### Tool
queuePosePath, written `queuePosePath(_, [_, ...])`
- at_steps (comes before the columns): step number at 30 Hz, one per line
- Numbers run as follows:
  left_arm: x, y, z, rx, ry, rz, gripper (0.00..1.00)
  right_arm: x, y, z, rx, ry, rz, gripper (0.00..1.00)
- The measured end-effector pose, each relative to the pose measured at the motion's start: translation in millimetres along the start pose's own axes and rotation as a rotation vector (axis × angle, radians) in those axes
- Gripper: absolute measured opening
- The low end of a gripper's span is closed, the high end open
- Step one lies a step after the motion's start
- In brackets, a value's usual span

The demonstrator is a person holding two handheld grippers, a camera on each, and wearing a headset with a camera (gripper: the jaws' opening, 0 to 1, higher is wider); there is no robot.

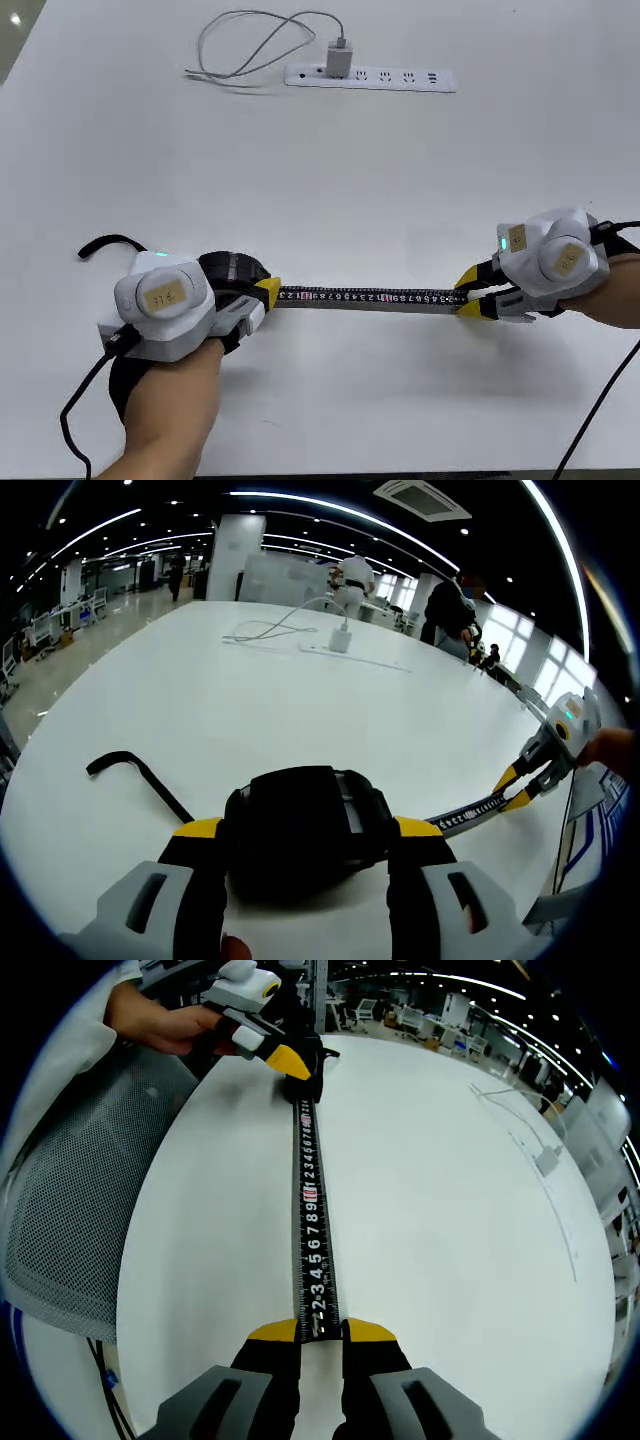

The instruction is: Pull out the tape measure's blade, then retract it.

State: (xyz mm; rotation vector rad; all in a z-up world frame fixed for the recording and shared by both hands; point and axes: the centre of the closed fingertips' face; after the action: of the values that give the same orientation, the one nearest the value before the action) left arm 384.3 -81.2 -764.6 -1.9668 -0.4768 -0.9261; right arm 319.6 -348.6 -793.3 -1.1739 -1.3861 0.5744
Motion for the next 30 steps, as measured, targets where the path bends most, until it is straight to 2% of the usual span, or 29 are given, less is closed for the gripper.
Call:
queuePosePath(18, [-2.0, -0.8, 0.9, -0.014, 0.004, 0.019, 0.59, 1.6, -0.6, 0.4, 0.004, -0.011, 0.008, 0.11])
queuePosePath(30, [-1.9, -1.0, 2.1, -0.024, -0.015, 0.017, 0.58, 17.2, 0.7, 0.4, 0.001, -0.017, -0.009, 0.11])
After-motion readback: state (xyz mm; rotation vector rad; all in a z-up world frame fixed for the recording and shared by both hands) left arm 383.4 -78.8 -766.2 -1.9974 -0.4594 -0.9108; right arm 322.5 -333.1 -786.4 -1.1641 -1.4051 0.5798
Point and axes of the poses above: the centre of the closed fingertips' face, and the gripper's own axes: y roughly forward along the fingers, z roughly to its left, x roughly out of its top, and after that the axes turned 12 degrees about -x, right-handed
